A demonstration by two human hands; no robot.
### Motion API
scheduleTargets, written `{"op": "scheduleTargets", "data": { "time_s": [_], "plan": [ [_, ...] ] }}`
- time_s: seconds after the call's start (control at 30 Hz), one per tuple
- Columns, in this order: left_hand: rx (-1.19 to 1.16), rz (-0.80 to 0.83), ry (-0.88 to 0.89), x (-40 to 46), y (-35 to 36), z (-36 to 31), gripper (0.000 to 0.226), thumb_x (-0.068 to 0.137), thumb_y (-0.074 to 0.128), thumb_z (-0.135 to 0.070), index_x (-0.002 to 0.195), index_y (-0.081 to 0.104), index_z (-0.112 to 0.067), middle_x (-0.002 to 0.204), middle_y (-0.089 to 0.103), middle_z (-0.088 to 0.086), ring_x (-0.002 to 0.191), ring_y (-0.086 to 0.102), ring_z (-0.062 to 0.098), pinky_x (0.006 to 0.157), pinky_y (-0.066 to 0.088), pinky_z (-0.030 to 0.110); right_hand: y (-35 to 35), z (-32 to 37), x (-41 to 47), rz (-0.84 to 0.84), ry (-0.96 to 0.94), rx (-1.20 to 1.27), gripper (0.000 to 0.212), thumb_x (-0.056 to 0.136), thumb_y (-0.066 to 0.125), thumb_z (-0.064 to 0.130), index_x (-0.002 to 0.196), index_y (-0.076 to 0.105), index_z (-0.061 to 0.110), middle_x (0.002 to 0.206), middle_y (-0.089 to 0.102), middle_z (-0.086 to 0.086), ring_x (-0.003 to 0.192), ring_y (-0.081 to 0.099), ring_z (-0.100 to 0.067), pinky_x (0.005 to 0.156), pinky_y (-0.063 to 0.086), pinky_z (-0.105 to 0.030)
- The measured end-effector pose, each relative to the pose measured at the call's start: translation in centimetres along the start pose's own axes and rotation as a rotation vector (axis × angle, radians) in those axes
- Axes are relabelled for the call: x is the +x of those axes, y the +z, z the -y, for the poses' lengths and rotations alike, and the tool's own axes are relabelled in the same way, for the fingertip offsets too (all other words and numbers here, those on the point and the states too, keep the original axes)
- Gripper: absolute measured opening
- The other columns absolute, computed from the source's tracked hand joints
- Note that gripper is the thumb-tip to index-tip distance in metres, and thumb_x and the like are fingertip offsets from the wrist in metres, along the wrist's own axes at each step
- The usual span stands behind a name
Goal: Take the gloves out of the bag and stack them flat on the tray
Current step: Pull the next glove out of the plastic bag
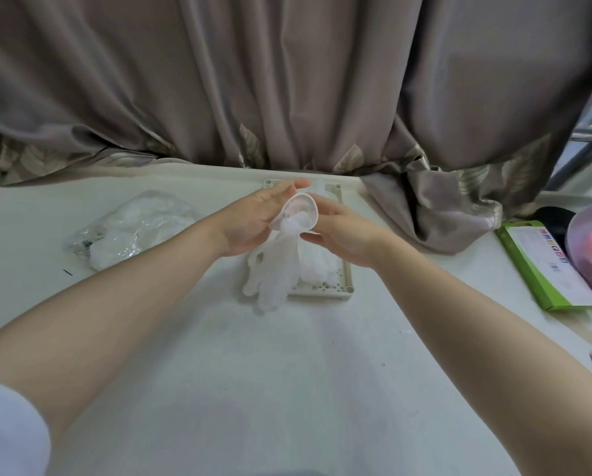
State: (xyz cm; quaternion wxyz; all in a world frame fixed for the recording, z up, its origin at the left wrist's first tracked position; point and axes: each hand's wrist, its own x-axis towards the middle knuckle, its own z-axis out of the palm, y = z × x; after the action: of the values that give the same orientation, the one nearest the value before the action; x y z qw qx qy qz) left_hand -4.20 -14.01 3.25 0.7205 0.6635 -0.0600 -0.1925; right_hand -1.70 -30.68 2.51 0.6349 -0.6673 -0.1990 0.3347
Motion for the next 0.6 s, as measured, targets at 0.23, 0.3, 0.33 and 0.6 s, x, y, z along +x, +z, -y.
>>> {"op": "scheduleTargets", "data": {
  "time_s": [0.23,0.3,0.33,0.6],
  "plan": [
    [-0.148,-0.144,-0.208,0.3,-2.0,0.7,0.062,0.094,0.024,-0.063,0.124,0.054,-0.018,0.129,0.055,0.008,0.105,0.053,0.024,0.088,0.045,0.037,0.2,0.3,0.6,-0.152,0.037,0.098,0.009,0.092,0.056,0.006,0.087,0.061,0.012,0.081,0.062,-0.003,0.069,0.058,-0.015,0.063,0.046,-0.026],
    [-0.111,0.006,-0.439,-0.2,-2.3,0.9,0.097,0.082,0.004,-0.079,0.129,0.055,-0.011,0.121,0.06,0.014,0.104,0.055,0.029,0.087,0.044,0.038,0.1,-0.3,1.0,-0.327,0.074,0.004,0.024,0.092,0.058,0.014,0.071,0.048,0.021,0.07,0.051,0.001,0.062,0.046,-0.014,0.055,0.036,-0.026],
    [-0.077,0.07,-0.499,-0.3,-2.1,0.9,0.106,0.077,-0.002,-0.082,0.126,0.057,-0.009,0.118,0.063,0.016,0.104,0.058,0.029,0.088,0.045,0.037,0.0,-0.6,1.1,-0.406,0.081,-0.05,0.027,0.091,0.058,0.016,0.069,0.044,0.023,0.069,0.046,0.003,0.062,0.041,-0.015,0.054,0.033,-0.026],
    [0.003,-0.099,-0.247,0.3,-0.7,1.8,0.039,0.075,0.072,-0.044,0.102,0.063,-0.017,0.096,0.069,-0.002,0.095,0.065,0.015,0.089,0.052,0.032,0.3,-0.8,0.6,-0.483,-0.007,-0.061,0.019,0.088,0.061,0.003,0.095,0.057,0.02,0.088,0.055,0.005,0.074,0.057,-0.017,0.06,0.049,-0.025]
  ]
}}
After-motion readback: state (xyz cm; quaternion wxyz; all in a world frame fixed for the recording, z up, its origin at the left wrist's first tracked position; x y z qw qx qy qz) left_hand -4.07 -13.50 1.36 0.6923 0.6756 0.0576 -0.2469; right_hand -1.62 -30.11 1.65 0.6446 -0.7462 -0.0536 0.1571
